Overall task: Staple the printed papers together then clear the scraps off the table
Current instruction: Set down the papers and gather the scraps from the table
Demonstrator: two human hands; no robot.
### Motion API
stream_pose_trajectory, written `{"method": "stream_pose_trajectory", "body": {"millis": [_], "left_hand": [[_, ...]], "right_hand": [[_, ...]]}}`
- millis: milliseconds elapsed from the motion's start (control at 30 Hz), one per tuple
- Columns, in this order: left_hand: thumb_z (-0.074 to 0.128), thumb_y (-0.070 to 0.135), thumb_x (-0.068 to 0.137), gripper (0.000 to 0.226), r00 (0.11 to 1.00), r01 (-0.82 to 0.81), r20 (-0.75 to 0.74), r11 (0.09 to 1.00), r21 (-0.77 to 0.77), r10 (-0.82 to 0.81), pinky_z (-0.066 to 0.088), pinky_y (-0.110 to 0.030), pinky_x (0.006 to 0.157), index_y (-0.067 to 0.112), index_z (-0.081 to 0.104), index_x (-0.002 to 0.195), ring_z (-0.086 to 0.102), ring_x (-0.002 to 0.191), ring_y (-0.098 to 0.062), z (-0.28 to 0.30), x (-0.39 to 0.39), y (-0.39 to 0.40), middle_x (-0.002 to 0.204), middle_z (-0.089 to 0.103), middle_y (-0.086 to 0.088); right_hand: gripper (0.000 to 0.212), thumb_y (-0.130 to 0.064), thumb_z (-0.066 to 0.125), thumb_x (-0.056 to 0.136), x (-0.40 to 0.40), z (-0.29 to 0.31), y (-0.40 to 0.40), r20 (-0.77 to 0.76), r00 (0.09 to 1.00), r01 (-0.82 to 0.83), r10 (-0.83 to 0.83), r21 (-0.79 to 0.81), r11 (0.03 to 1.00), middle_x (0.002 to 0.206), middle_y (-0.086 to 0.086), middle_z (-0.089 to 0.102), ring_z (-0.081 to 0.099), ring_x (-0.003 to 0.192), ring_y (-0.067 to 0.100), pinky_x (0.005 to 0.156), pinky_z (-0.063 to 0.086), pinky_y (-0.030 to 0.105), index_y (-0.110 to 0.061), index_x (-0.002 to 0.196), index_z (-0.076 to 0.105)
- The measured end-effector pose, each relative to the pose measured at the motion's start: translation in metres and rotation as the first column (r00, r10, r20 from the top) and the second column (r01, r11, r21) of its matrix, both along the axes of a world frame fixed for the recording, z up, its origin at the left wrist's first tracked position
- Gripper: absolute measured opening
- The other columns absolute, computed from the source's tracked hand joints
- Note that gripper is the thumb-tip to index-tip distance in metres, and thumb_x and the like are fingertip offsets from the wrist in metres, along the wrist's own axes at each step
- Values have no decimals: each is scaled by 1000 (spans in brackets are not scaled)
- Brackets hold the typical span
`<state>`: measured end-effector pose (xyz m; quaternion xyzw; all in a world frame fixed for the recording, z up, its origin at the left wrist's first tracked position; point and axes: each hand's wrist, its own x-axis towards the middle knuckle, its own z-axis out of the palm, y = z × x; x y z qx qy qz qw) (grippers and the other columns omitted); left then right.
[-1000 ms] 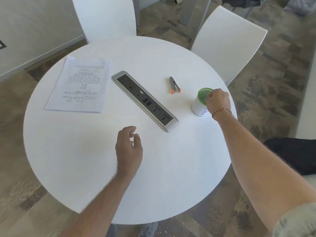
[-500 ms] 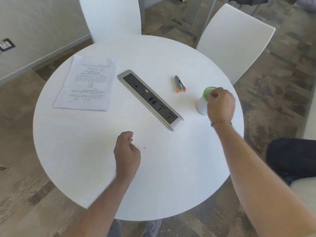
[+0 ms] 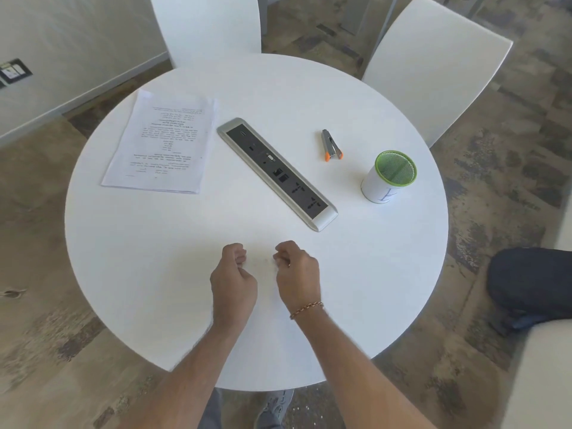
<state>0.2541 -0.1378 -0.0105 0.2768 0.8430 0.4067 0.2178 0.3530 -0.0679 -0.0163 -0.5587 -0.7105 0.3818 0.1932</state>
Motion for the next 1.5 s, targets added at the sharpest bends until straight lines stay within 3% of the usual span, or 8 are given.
{"method": "stream_pose_trajectory", "body": {"millis": [167,267,367,600,767,867,1233,1500], "left_hand": [[32,-17,85,50,1000,30,-4,998,48,-30,51,-32,98,9,53,123,66,113,-21,0,11,-8,118,68,-9],[33,-16,88,51,999,42,-14,998,43,-41,47,-20,94,10,49,128,64,118,-17,2,18,-12,126,66,-8],[32,-13,90,52,999,47,10,998,30,-47,42,-10,87,13,43,134,62,122,-14,5,24,-15,133,62,-7],[32,-7,93,55,994,77,72,996,45,-80,47,-20,91,22,32,140,60,124,-11,7,27,-14,137,59,-6],[30,-12,90,57,998,40,43,994,104,-45,43,-7,91,16,35,139,61,122,-13,9,17,-17,135,60,-7],[29,-16,88,56,1000,5,4,992,127,-5,45,-19,97,12,38,136,62,120,-17,8,9,-20,133,60,-9],[29,-15,88,55,1000,-15,-18,993,121,18,41,-22,101,12,41,135,57,122,-17,6,1,-16,132,59,-7],[31,-15,86,56,999,-8,-46,995,102,13,44,-30,101,13,43,133,57,120,-18,8,2,-12,128,59,-2]], "right_hand": [[45,2,37,79,0,-10,-18,108,990,-102,86,161,982,109,4,62,55,89,24,74,47,31,-21,115,52],[52,9,42,71,1,-14,-27,202,971,-179,125,278,944,114,3,66,50,94,22,76,40,32,-13,117,54],[42,3,50,73,0,-12,-33,233,964,-198,125,321,926,110,0,70,47,95,17,72,39,34,-8,113,57],[44,-8,73,77,-2,-19,-39,259,948,-267,183,338,903,109,-7,67,53,88,19,67,41,34,-14,114,50],[30,-5,52,84,-4,-16,-37,180,970,-216,164,328,920,112,-8,68,49,93,16,72,30,30,-14,112,54],[36,5,48,79,-8,-14,-33,159,978,-181,132,348,920,111,-10,70,47,94,17,73,34,31,-15,110,53],[30,-5,63,79,-15,-18,-13,302,904,-411,304,412,813,90,-9,73,52,94,20,74,35,34,-15,107,55],[36,-8,72,77,-2,-15,-12,177,966,-247,190,399,883,96,-6,71,52,94,22,77,43,33,-14,111,62]]}}
